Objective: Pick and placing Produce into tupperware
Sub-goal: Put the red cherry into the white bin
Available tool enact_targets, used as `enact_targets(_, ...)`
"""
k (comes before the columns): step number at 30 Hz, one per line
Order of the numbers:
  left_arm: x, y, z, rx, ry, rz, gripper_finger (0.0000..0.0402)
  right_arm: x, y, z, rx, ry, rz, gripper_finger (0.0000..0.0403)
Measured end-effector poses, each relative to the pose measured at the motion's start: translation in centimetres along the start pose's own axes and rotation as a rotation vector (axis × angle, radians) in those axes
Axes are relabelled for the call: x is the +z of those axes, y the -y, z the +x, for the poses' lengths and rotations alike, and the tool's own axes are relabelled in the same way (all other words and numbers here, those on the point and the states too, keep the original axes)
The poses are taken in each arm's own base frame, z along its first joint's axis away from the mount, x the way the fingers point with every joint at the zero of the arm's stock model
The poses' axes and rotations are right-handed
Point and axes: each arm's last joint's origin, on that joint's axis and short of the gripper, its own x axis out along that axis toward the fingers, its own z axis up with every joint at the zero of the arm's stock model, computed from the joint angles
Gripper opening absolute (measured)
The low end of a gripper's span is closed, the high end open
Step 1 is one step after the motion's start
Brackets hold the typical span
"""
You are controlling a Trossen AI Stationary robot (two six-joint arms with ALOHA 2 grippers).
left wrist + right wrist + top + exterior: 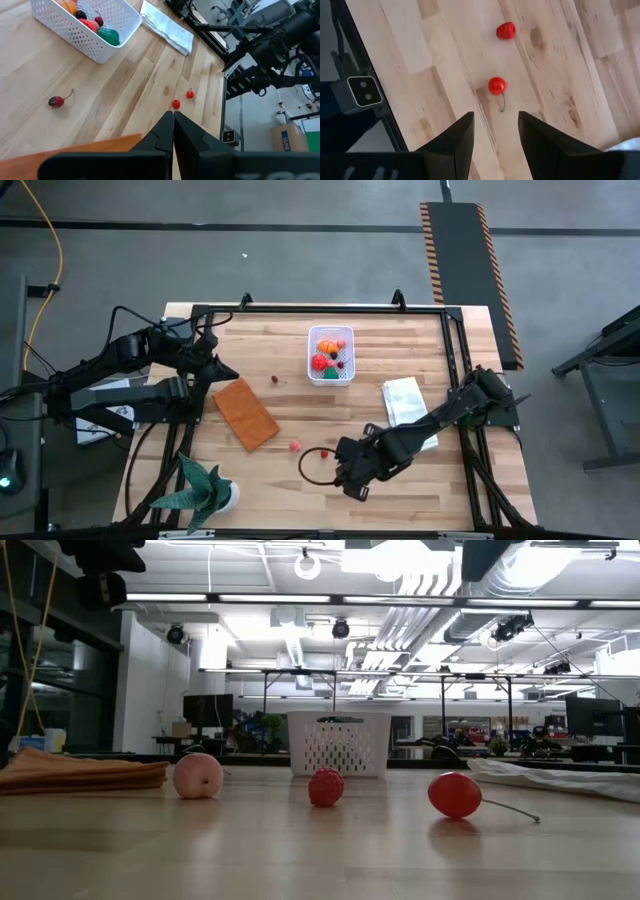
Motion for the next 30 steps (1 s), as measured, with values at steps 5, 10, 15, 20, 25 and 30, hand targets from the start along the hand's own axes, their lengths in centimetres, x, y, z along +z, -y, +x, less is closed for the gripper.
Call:
enact_targets(5, 0.0, 0.0, 0.0, 0.003, -0.005, 0.003, 0.0001, 0.0, -0.1, 0.1, -0.007, 0.001, 0.049, 0.0144)
enact_targets(10, -0.2, -0.2, 0.0, 0.023, -0.017, -0.005, 0.0001, -0.2, -0.3, 0.0, -0.018, 0.018, 0.067, 0.0144)
enact_targets(15, -0.3, -0.2, 0.0, 0.027, -0.024, -0.004, 0.0001, -0.3, -0.3, 0.0, -0.009, 0.006, 0.069, 0.0144)
enact_targets(20, -0.4, -0.2, 0.0, 0.031, -0.031, -0.005, 0.0001, -0.1, -0.3, 0.3, -0.002, -0.016, 0.095, 0.0144)
enact_targets(25, -0.4, -0.2, 0.0, 0.031, -0.031, -0.004, 0.0001, 0.7, 0.3, 1.3, 0.009, -0.082, 0.178, 0.0144)
enact_targets(30, -0.4, -0.2, 0.0, 0.032, -0.032, -0.005, 0.0001, 1.7, 0.9, 2.7, 0.032, -0.164, 0.309, 0.0144)
